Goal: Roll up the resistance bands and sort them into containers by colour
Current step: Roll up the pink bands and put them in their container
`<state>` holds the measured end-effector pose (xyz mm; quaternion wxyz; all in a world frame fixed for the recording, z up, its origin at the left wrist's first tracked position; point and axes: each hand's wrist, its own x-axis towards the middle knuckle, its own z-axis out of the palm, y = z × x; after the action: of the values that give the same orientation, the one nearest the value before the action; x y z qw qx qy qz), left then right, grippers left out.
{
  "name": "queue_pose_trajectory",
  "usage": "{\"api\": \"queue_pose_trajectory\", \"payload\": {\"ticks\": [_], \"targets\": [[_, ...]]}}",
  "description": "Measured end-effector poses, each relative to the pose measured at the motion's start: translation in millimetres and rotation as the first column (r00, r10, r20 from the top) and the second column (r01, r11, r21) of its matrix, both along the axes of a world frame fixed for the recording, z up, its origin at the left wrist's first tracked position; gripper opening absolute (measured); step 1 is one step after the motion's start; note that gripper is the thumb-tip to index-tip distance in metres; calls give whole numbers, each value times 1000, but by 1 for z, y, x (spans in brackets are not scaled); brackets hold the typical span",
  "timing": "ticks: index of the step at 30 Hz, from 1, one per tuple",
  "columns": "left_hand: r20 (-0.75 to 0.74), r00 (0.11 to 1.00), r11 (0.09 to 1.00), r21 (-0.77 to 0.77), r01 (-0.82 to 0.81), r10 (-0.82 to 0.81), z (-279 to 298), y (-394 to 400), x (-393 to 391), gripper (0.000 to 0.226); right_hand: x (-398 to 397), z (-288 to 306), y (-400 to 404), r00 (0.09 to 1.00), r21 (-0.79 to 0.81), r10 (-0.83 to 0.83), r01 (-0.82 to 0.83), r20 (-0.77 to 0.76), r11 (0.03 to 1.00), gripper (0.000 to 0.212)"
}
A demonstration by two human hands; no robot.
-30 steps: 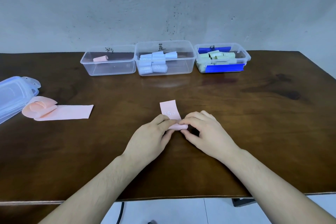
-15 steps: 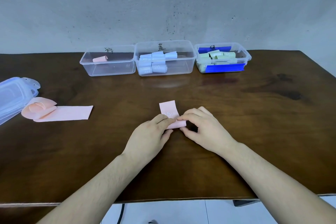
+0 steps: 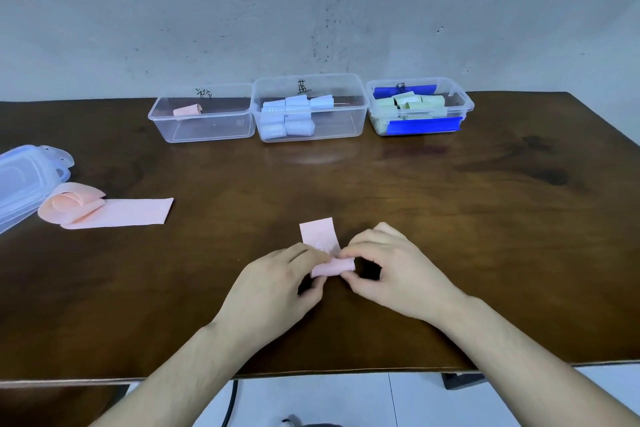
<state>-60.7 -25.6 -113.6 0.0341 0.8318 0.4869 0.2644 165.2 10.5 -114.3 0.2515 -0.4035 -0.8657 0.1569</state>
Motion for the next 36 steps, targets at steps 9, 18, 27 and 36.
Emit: {"api": "queue_pose_trajectory", "payload": {"ticks": [9, 18, 27, 36], "targets": [[-24, 998, 999, 4, -54, 54, -6, -3, 1, 28, -3, 1, 4, 1000, -79, -19, 20, 12, 997, 33], [-3, 987, 987, -18, -160, 160, -2, 1, 7, 31, -3, 0, 13, 996, -29, -50, 52, 70, 998, 30], [-37, 991, 991, -16, -133, 132, -1, 10, 1, 31, -6, 3, 18, 996, -24, -74, 75, 42, 997, 29], [-69, 979, 981, -17, -192, 191, -2, 17, 1, 40, -11, 2, 31, 997, -38, -77, 79, 30, 996, 26]]}}
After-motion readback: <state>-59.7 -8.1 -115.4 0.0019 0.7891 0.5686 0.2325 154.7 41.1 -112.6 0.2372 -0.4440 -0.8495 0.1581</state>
